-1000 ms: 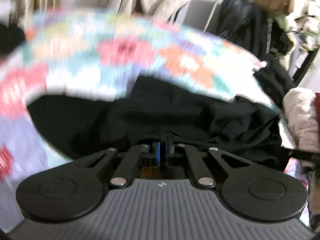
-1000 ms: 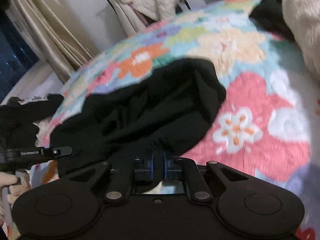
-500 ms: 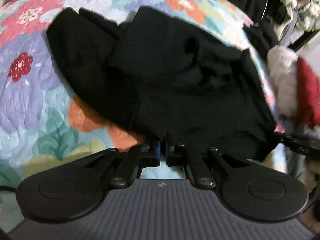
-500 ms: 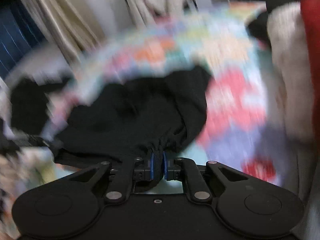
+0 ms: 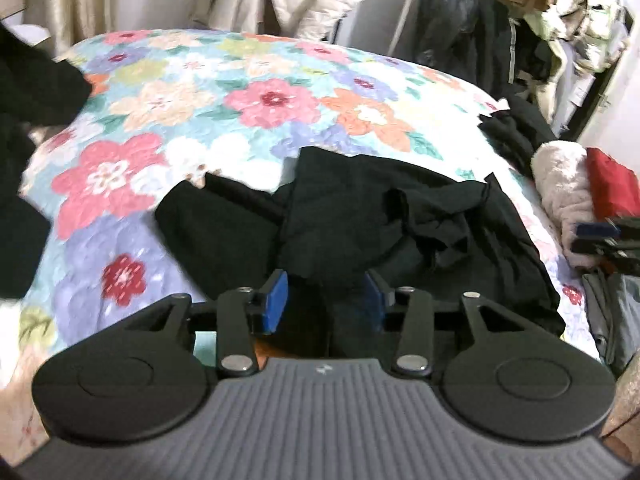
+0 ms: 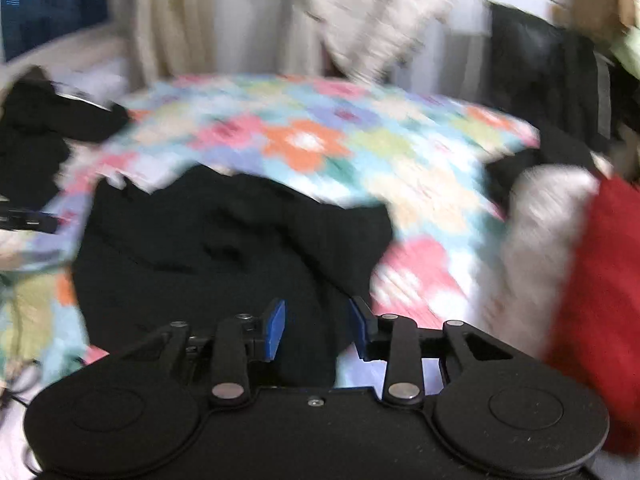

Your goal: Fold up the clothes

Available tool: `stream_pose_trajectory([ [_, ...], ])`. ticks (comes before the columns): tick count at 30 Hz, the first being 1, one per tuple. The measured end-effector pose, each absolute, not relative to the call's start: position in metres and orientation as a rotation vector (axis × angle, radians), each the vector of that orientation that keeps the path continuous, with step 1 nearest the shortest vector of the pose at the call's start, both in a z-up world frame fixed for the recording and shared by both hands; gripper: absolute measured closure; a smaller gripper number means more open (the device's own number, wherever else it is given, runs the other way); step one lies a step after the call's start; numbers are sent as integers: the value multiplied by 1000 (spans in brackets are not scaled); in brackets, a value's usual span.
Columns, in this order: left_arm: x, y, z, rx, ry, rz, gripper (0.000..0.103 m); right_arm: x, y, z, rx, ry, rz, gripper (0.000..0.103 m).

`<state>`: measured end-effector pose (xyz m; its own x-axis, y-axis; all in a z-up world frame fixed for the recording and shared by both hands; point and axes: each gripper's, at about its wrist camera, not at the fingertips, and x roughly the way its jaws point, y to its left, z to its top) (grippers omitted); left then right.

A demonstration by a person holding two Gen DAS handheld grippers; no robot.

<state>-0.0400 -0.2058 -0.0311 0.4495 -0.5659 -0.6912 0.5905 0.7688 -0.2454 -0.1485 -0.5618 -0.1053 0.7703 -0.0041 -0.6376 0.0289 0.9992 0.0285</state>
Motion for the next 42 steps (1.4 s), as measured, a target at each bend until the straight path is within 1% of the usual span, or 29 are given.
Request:
stream_pose_trajectory([
  [2,-29,-212,-40,35,857,-722,62,-127,-552,-104,-11,676,54,63],
  [6,-5,-232,-62,42,888,-731,51,-82,-524,-107,-88,685,193,62],
  [8,3,-245,-73,83,904,-751,48,-63,-516,-116,-95,716,221,59],
  [10,10,-256,-85,106,923,-772,47,-43,-507,-125,-102,747,248,56],
  [11,16,-259,-91,104,938,-784,51,-33,-503,-129,-106,762,262,53],
  [12,20,-261,-96,100,957,-796,73,-24,-499,-136,-129,784,257,51],
  [13,25,-262,-101,106,984,-804,91,-16,-496,-144,-152,806,251,46],
  [14,29,-265,-103,118,1002,-813,101,-6,-495,-154,-163,839,253,45],
  [15,33,-265,-100,121,995,-814,101,3,-494,-164,-174,872,256,45],
  [16,35,-266,-96,120,984,-813,101,10,-496,-172,-174,888,253,48],
  [17,38,-266,-92,120,973,-812,102,15,-498,-176,-167,891,257,66],
  [18,39,-267,-85,111,955,-811,102,18,-505,-175,-143,882,264,78],
  [19,43,-266,-76,86,930,-811,102,20,-509,-171,-122,866,256,94],
  [22,63,-264,-54,-23,874,-816,102,25,-538,-146,34,768,233,94],
  [30,125,-298,-19,-180,685,-772,102,42,-606,-89,221,570,106,94],
  [33,141,-319,-12,-170,611,-752,101,56,-624,-74,225,514,49,94],
  [36,148,-335,-13,-137,576,-732,101,75,-635,-65,225,466,-7,94],
  [42,148,-341,-16,-87,462,-671,101,118,-644,-70,184,438,-112,94],
])
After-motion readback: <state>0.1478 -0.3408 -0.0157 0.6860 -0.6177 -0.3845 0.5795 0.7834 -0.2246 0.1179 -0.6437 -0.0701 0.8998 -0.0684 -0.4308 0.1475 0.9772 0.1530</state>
